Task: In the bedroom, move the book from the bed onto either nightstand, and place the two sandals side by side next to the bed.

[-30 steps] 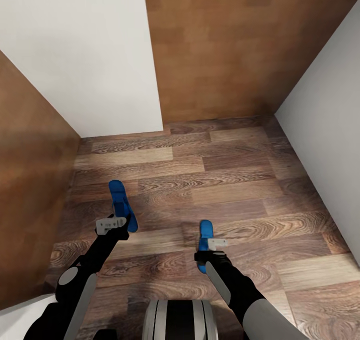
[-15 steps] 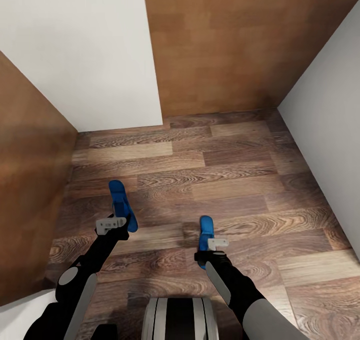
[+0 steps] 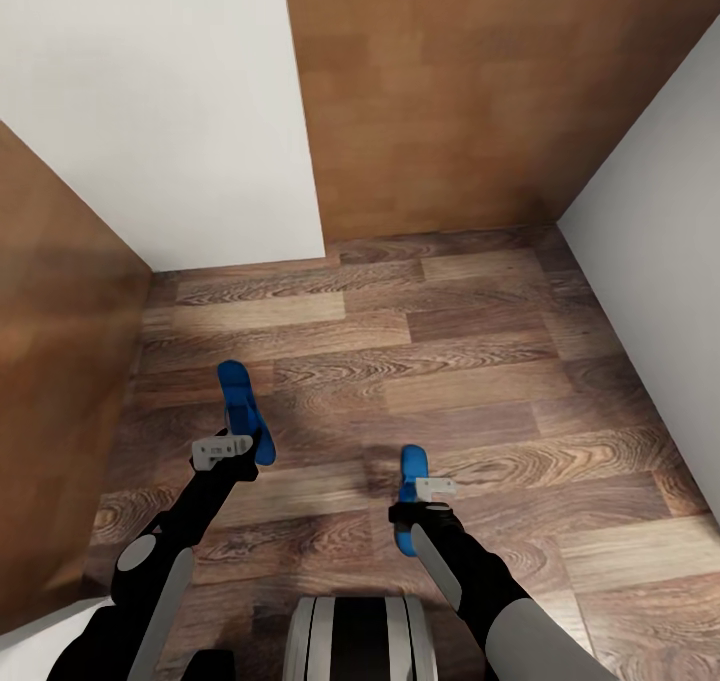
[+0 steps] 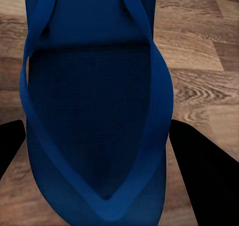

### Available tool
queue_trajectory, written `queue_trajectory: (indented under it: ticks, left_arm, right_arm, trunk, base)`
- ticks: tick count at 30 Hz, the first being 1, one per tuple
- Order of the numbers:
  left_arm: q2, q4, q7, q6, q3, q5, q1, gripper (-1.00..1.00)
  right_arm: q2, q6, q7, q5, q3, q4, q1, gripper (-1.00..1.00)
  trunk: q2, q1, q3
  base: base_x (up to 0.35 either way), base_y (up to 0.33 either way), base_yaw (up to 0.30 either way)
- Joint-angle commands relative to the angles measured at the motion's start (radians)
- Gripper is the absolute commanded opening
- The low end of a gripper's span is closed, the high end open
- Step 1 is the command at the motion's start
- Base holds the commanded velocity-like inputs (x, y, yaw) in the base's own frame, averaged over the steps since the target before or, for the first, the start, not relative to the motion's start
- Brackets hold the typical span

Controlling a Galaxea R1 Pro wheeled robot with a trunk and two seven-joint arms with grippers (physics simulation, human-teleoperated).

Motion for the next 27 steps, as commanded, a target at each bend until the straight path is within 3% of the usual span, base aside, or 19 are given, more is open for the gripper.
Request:
queue_trajectory:
  ticks: [1, 12, 27]
  left_arm:
    - [0.000, -0.001, -0.002, 0.007, 0.000, 0.010, 0.000, -1.00]
    - [0.000, -0.001, -0.002, 0.007, 0.000, 0.011, 0.000, -1.00]
    - [0.000, -0.001, -0.002, 0.008, 0.000, 0.011, 0.000, -1.00]
  right_arm:
    - [-0.001, 0.002, -0.010, -0.010, 0.004, -0.001, -0.001, 1.00]
    - [-0.001, 0.002, -0.010, -0.010, 0.005, -0.001, -0.001, 1.00]
    - [-0.001, 0.002, -0.010, -0.010, 0.005, -0.001, -0.001, 1.00]
  trunk:
    - [0.000, 0.000, -0.001]
    - [0.000, 0.000, -0.001]
    - [0.000, 0.000, -0.001]
  base:
    - [0.014, 0.000, 0.000]
    - [0.109, 0.000, 0.000]
    - [0.008, 0.000, 0.000]
